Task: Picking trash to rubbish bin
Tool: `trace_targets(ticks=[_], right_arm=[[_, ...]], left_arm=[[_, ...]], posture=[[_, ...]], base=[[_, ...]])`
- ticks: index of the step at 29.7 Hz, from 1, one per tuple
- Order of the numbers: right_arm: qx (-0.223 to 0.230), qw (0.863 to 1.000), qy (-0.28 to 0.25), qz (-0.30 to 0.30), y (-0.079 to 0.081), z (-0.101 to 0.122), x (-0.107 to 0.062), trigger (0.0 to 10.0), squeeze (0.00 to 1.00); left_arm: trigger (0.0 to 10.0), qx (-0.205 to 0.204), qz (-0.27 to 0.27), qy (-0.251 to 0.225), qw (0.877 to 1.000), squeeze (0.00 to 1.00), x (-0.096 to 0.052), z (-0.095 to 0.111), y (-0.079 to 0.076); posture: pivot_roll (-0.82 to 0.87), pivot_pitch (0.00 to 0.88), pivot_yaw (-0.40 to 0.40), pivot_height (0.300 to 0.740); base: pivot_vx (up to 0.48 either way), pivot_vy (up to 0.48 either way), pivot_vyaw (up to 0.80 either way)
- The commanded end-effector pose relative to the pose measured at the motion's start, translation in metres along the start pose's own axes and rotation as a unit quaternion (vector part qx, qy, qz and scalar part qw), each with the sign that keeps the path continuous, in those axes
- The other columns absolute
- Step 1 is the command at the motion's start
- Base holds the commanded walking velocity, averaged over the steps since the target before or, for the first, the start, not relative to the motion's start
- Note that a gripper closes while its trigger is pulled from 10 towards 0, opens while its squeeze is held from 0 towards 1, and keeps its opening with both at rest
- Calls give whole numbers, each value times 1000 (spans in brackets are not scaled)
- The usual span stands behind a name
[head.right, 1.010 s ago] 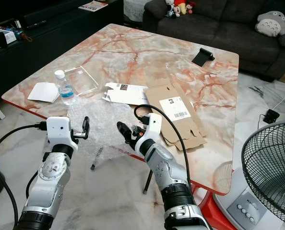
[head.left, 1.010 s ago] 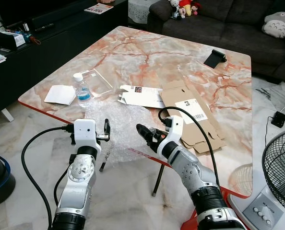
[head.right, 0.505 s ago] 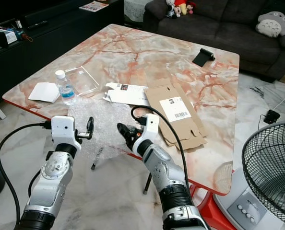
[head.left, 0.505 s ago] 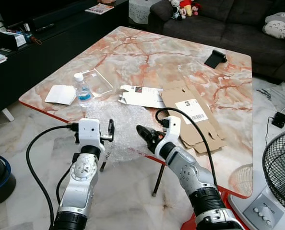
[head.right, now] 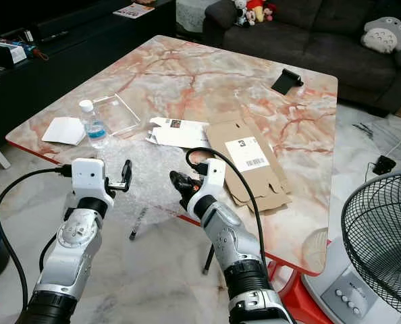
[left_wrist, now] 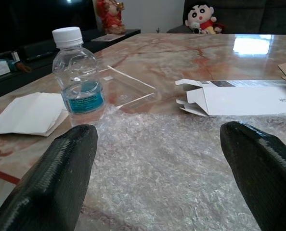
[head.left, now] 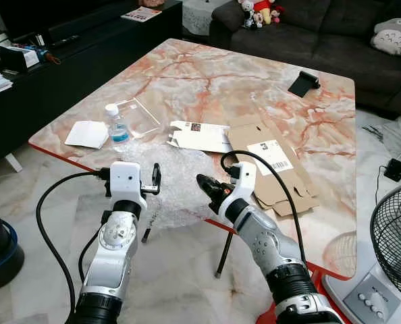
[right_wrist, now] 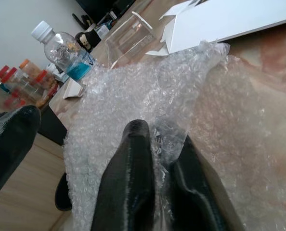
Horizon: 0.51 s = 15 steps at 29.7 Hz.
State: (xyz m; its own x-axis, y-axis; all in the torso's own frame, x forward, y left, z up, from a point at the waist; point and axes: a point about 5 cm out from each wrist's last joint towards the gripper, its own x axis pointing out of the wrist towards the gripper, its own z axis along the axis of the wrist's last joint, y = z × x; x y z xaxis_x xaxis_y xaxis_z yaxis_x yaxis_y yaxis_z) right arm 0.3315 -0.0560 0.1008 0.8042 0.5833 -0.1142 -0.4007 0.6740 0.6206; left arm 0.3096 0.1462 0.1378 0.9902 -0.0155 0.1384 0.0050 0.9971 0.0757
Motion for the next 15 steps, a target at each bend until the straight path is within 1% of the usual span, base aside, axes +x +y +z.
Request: trace_targets(ticks=[1, 9, 13, 15], right_arm=[[7, 1000, -15, 18, 9, 3, 4, 0, 0], [2, 999, -31, 29, 9, 11, 3, 0, 0], [-4, 998, -49, 46, 11, 21, 1, 0, 0], [-12, 996, -64, 58, 13, 30, -1, 0, 0]], left_arm=[[10000, 4, -8, 2, 1000, 0, 3, -1, -1], [10000, 4, -14, -3, 1000, 0, 6, 2, -2], [10000, 1, -20, -10, 1000, 0, 7, 4, -3], [10000, 0, -20, -14, 1000, 0, 8, 5, -3]], posture=[[37, 36, -30, 740], [35, 8, -17, 740], [35, 0, -12, 740], [36, 0, -13, 740]], base=[[0, 0, 0], [0, 0, 0], [0, 0, 0], [0, 0, 0]])
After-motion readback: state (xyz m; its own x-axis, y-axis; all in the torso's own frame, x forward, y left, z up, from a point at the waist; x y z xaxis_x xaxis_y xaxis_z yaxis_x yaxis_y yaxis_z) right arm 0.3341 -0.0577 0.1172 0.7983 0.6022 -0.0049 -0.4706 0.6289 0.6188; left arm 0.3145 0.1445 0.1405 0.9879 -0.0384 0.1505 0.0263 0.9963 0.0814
